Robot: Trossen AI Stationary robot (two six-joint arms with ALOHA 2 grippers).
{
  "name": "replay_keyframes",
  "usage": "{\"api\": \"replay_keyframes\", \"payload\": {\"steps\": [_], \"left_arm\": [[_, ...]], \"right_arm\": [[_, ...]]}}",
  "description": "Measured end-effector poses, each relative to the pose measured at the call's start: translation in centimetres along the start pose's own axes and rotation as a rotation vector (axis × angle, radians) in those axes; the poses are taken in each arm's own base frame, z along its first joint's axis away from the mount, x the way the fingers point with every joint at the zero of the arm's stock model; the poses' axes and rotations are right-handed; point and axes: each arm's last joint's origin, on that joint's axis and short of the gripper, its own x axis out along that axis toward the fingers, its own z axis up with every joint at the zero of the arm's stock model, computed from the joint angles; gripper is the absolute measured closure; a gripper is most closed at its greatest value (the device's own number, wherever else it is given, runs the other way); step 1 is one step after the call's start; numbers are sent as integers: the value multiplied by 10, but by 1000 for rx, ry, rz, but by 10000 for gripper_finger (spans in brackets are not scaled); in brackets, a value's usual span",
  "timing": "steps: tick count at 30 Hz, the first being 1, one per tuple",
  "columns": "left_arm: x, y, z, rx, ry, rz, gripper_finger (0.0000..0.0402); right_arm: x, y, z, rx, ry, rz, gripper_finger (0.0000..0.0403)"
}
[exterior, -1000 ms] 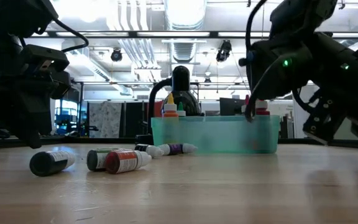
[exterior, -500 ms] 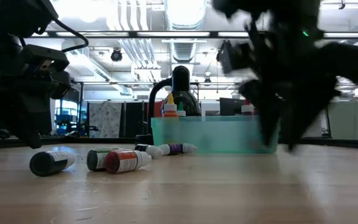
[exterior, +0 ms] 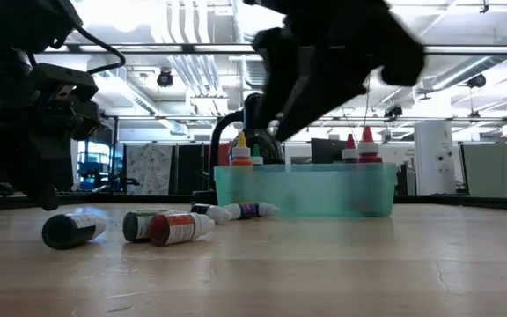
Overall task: Pick & Place food coloring
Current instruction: Move the green food coloring bottle to the middle left of the table
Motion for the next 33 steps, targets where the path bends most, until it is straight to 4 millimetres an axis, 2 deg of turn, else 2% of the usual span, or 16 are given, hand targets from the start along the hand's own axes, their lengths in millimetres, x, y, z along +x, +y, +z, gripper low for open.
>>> {"api": "replay_keyframes", "payload": {"steps": [4, 6, 9, 14, 18, 21, 26, 33], "left_arm": [[0, 0, 0, 0, 0, 0, 268], [0, 0, 0, 0, 0, 0, 268], [0, 0, 0, 0, 0, 0, 268], [0, 0, 0, 0, 0, 1, 268], [0, 0, 0, 0, 0, 1, 268], [0, 0, 0, 0, 0, 1, 268], [0, 0, 0, 0, 0, 0, 268], [0, 0, 0, 0, 0, 0, 268]], "right_arm": [[7, -10, 5, -176, -73, -32, 177], [9, -16, 8, -197, -131, -23, 177], [12, -28, 10, -81, -200, 16, 177], [16, -56, 6, 402, -187, 11, 177], [11, -73, 5, 606, -156, 9, 177], [6, -79, 7, 659, -149, 14, 177], [-6, -80, 14, 631, -127, 95, 177], [-20, -76, 9, 606, 41, 147, 177]]}}
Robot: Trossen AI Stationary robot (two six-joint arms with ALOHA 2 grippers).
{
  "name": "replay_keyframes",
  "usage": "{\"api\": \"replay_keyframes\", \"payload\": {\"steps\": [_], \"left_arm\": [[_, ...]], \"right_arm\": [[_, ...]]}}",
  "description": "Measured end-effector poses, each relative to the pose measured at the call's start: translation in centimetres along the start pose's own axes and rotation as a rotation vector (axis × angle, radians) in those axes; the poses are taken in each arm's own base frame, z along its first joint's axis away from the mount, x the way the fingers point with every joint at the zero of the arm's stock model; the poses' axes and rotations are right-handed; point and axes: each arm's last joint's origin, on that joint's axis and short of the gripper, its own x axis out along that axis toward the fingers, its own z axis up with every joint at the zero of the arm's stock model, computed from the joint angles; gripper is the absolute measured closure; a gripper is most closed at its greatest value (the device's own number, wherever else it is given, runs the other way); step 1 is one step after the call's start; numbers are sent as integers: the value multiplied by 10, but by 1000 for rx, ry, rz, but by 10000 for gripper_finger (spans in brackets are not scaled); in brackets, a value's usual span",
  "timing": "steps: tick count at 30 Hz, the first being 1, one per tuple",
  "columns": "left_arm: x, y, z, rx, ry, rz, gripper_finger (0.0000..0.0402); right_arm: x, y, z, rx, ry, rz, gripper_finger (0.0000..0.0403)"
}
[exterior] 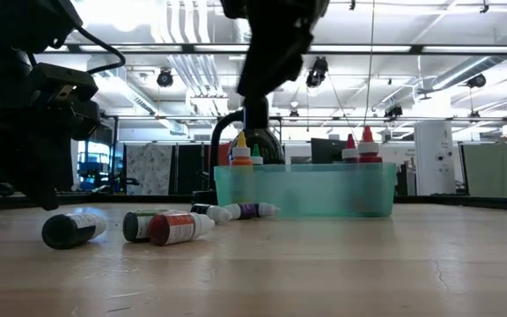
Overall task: Pick & Place food coloring
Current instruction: Move the green food coloring bottle to the middle left of the table
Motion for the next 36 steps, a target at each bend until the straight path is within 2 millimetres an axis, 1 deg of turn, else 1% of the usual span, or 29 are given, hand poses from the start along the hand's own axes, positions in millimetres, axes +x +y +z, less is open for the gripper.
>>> {"api": "replay_keyframes", "payload": {"steps": [8, 12, 14, 17, 21, 27, 29, 36], "left_arm": [[0, 0, 0, 0, 0, 0, 268], [0, 0, 0, 0, 0, 0, 268], [0, 0, 0, 0, 0, 0, 268], [0, 0, 0, 0, 0, 0, 268], [0, 0, 0, 0, 0, 0, 268], [0, 0, 0, 0, 0, 0, 268], [0, 0, 0, 0, 0, 0, 268], [0, 0, 0, 0, 0, 0, 268]], "right_arm": [[-4, 0, -12, 91, 135, -37, 177], [-5, -2, -24, 224, 255, -44, 177], [-6, 1, -29, 279, 292, -44, 177], [-14, 10, -32, 339, 275, -46, 177], [-27, 27, -36, 374, 238, -52, 178], [-33, 49, -45, 387, 259, -20, 180], [-34, 56, -50, 372, 284, 4, 180], [-39, 83, -70, 210, 344, 29, 181]]}}
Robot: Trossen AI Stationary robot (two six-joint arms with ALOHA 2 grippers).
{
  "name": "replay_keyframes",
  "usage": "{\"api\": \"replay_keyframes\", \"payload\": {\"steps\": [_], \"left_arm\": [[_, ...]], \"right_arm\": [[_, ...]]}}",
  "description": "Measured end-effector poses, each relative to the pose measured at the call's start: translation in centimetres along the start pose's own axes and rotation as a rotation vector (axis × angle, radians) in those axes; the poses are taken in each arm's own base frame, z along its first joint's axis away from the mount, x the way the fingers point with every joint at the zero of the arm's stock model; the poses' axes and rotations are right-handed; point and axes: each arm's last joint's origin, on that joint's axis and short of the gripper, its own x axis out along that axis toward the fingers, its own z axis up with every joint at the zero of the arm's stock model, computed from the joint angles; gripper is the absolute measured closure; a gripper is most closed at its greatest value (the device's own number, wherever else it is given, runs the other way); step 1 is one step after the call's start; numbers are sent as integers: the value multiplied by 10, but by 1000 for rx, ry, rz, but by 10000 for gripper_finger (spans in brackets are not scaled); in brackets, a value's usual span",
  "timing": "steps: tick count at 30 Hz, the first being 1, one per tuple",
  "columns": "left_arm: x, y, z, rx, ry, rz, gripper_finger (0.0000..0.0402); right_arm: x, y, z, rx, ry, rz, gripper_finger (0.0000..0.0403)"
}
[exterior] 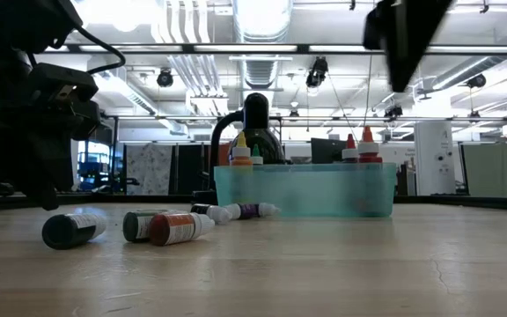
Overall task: Pick & Place food coloring
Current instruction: Move the green food coloring bottle to the middle left of the table
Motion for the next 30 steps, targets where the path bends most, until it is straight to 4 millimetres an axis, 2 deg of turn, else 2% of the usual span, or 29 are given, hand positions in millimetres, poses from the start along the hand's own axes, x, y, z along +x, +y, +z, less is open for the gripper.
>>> {"api": "replay_keyframes", "payload": {"steps": [5, 14, 30], "left_arm": [[0, 0, 0, 0, 0, 0, 268], [0, 0, 0, 0, 0, 0, 268], [0, 0, 0, 0, 0, 0, 268]], "right_arm": [[0, 9, -11, -51, 19, -7, 183], [0, 10, -11, -275, 13, 1, 183], [0, 11, -10, -287, 3, 8, 183]]}}
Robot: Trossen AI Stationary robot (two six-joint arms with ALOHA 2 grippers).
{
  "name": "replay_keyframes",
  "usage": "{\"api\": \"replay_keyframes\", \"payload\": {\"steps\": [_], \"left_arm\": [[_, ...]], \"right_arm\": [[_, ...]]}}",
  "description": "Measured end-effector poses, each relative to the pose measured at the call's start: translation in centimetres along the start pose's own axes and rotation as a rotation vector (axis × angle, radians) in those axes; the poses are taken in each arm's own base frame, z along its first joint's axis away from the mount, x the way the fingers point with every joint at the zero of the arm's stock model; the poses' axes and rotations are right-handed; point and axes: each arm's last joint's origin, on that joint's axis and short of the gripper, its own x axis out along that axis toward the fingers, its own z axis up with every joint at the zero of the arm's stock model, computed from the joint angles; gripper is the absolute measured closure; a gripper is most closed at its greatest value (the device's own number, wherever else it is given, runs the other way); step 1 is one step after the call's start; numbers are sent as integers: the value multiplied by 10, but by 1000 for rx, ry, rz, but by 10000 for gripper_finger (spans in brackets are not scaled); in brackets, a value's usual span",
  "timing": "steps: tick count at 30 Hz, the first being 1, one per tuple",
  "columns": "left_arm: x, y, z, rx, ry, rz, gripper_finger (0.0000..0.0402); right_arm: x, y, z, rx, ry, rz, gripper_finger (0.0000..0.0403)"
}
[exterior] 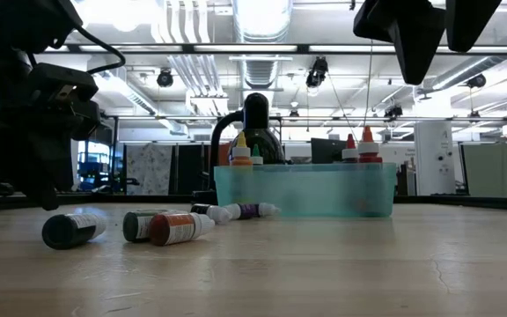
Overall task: Pick & Place food coloring
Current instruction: Move the green food coloring bottle to the middle left of the table
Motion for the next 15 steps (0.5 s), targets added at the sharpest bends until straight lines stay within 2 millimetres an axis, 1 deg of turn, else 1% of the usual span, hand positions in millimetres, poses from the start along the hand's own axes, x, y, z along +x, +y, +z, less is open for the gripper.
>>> {"api": "replay_keyframes", "payload": {"steps": [8, 15], "left_arm": [[0, 0, 1, -4, -15, -1, 268], [-1, -4, 8, -20, -267, -19, 268]], "right_arm": [[0, 1, 2, -2, -22, 11, 183], [0, 1, 3, -1, -27, 13, 183]]}}
